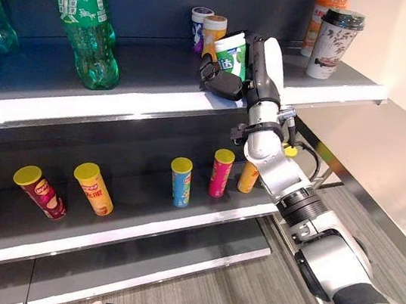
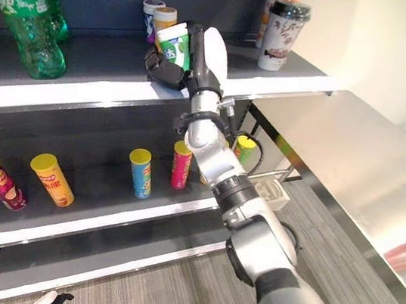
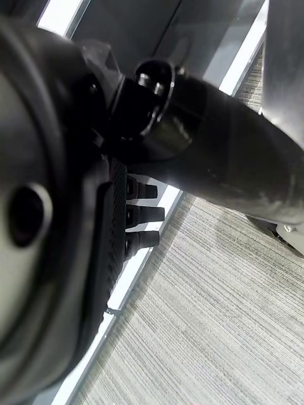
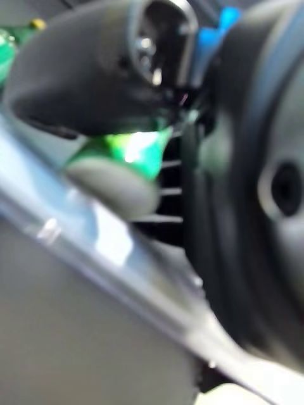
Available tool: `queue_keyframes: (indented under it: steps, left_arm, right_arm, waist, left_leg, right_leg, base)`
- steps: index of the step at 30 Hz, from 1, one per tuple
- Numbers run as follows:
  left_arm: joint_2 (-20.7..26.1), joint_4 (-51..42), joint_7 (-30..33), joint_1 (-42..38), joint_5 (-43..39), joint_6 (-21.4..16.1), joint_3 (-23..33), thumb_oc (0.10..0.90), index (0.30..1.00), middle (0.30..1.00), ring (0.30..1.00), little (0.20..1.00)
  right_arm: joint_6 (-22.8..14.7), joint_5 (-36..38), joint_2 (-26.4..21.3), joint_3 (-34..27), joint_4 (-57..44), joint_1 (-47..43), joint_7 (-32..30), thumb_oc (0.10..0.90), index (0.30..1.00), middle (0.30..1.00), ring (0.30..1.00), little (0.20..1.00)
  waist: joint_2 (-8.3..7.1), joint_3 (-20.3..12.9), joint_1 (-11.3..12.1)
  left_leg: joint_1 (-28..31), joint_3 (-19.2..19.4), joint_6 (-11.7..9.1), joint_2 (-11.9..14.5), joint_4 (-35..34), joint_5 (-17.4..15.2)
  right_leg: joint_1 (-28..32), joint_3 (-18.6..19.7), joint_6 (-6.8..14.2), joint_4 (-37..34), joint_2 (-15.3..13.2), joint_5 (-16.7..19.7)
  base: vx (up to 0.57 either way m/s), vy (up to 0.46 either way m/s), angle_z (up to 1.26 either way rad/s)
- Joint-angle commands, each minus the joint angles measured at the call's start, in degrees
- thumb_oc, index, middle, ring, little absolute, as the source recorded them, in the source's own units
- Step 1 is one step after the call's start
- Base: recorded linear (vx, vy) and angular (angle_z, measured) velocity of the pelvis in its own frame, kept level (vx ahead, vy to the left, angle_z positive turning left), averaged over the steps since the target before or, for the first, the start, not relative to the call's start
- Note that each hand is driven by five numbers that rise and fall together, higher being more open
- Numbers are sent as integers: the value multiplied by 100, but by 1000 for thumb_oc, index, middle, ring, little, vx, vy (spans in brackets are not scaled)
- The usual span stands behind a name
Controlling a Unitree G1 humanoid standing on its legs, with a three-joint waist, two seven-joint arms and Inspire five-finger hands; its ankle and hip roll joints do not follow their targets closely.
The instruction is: Put the goods on the table back onto the shelves and tidy them up.
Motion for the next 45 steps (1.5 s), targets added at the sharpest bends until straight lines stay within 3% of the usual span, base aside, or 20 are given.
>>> queue_keyframes:
  steps: [1,7,11,15,16,35,39,45]
  left_arm:
    - [298,210,234,-522,-74,-212,-257,800,900,900,900,900]
    - [312,198,230,-507,-65,-204,-219,800,900,900,900,900]
    - [310,167,202,-444,-30,-168,-193,800,900,900,900,900]
    - [310,136,188,-430,25,-149,-203,800,900,900,900,900]
    - [310,121,187,-429,34,-137,-203,800,900,900,900,900]
    - [229,29,287,-484,69,-48,-52,800,900,900,900,900]
    - [183,28,324,-442,138,-6,33,800,900,900,900,900]
    - [148,-55,317,-496,193,0,38,800,900,900,900,900]
  right_arm:
    - [-391,-42,13,-123,278,-1178,-102,596,594,594,594,594]
    - [-382,21,-17,-96,172,-1121,-68,590,585,585,585,585]
    - [-381,40,-53,-111,-24,-965,-48,623,634,634,634,634]
    - [-397,75,-86,-117,-220,-891,-69,717,775,775,775,775]
    - [-396,73,-108,-129,-291,-865,-78,800,900,900,900,900]
    - [-696,213,-433,-500,-2031,-319,-158,800,900,900,900,900]
    - [-778,7,-728,-670,-2923,13,-163,800,900,900,900,900]
    - [-970,-228,-728,-838,-3921,261,-93,800,900,900,900,900]
  waist:
    - [-339,95,203]
    - [-348,114,237]
    - [-340,83,247]
    - [-318,72,228]
    - [-315,63,224]
    - [-307,37,45]
    - [-322,73,-97]
    - [-305,80,-218]
  left_leg:
    - [232,-31,120,-206,18,-547]
    - [201,-54,130,-231,18,-552]
    - [243,-43,130,-240,18,-575]
    - [289,-26,126,-239,18,-590]
    - [301,-21,126,-240,18,-597]
    - [421,47,120,-205,18,-655]
    - [452,108,126,-190,18,-674]
    - [465,188,125,-154,18,-690]
  right_leg:
    - [179,299,238,530,-231,-505]
    - [160,276,239,534,-243,-491]
    - [191,257,245,517,-251,-487]
    - [232,245,249,491,-248,-493]
    - [243,244,250,489,-247,-498]
    - [296,272,225,496,-215,-544]
    - [252,326,217,539,-196,-557]
    - [198,410,220,504,-183,-530]
  base:
    - [0,0,0]
    - [0,0,0]
    - [0,0,0]
    - [0,0,0]
    - [0,0,0]
    - [-2,-1,0]
    - [-10,-7,-4]
    - [-23,-12,-16]
